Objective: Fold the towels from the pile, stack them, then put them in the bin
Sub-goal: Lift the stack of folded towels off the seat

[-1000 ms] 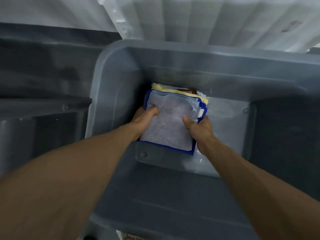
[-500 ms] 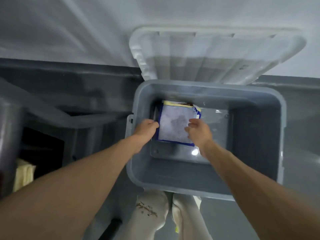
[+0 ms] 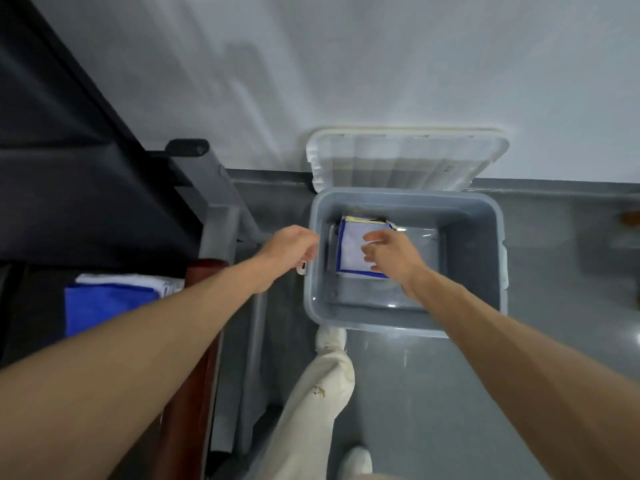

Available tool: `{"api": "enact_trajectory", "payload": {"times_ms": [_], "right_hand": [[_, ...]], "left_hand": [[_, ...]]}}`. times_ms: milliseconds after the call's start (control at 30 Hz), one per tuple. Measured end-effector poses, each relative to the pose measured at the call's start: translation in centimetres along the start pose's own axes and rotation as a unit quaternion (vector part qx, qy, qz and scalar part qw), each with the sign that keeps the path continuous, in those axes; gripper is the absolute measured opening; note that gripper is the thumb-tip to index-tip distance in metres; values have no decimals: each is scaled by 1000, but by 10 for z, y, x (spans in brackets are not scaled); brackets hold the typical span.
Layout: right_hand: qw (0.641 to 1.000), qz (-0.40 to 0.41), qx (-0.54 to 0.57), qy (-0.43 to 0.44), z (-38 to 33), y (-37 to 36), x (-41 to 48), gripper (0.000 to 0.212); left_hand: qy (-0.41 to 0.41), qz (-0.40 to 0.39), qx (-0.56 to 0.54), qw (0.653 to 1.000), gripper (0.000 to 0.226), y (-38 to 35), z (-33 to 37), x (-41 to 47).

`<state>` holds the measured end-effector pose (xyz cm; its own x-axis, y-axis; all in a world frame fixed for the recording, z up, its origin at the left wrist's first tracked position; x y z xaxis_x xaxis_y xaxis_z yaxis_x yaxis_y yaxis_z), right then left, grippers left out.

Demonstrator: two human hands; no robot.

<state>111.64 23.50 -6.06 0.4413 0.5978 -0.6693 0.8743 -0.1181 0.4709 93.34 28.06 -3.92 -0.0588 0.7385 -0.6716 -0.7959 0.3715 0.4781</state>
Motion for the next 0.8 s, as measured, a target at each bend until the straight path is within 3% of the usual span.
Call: {"api": "enact_trajectory", "payload": {"times_ms": [267, 500, 800], "right_hand": [[995, -1, 50, 85, 12, 10, -116, 22], [986, 15, 139, 86, 8, 11, -203, 24], [983, -79, 153, 66, -42, -102, -274, 23]], "left_hand": [[-35, 22, -26, 999, 22, 37, -25, -104], [-31, 38, -30, 998, 26, 93, -47, -173], [3, 87, -24, 996, 24, 212, -112, -195]]}}
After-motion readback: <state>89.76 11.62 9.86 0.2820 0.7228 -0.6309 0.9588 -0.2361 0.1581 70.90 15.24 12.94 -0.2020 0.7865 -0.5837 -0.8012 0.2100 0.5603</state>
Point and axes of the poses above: each hand's wrist, its own x-axis towards the middle knuckle, its own y-axis out of the back of the hand, z = x × y, the point moved 8 cm from there along x, towards the middle knuckle, and after that the axes turned 15 degrees about z, right-handed, at the moved point
